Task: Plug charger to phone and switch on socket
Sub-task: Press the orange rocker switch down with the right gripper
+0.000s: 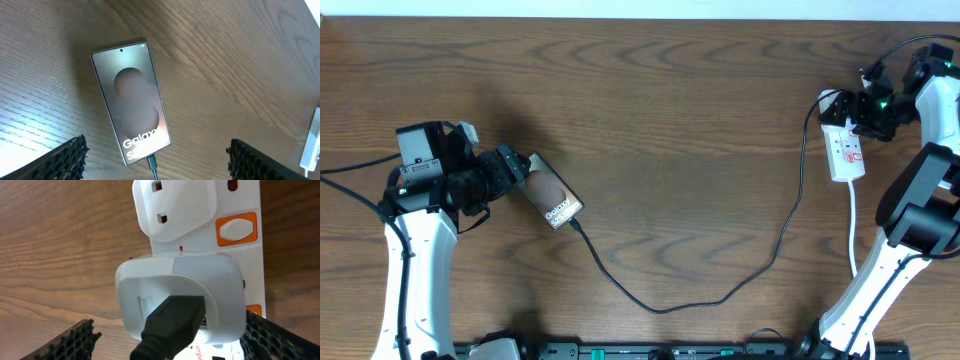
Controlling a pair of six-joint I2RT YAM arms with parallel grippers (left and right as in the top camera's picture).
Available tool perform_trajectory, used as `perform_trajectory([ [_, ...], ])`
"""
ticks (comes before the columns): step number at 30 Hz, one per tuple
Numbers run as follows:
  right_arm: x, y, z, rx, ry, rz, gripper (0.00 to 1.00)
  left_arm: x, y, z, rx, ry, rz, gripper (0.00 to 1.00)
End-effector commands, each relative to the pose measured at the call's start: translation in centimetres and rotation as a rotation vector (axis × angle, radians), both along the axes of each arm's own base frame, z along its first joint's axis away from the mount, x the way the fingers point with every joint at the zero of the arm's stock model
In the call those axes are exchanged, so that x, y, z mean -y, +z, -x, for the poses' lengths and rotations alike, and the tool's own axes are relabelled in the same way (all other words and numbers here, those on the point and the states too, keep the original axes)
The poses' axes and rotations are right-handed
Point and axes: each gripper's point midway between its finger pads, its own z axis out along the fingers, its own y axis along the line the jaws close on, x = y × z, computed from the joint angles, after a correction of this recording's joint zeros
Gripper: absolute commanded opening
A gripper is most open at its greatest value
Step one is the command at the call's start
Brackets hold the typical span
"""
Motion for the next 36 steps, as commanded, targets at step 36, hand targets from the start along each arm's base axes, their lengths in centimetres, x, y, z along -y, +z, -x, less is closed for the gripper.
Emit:
perform_trajectory([
  [36, -6.0, -2.1, 1.2, -0.057, 0.031, -0.207, 0.82, -0.1, -0.2, 0.5, -0.01, -0.021, -0.024, 0.88],
])
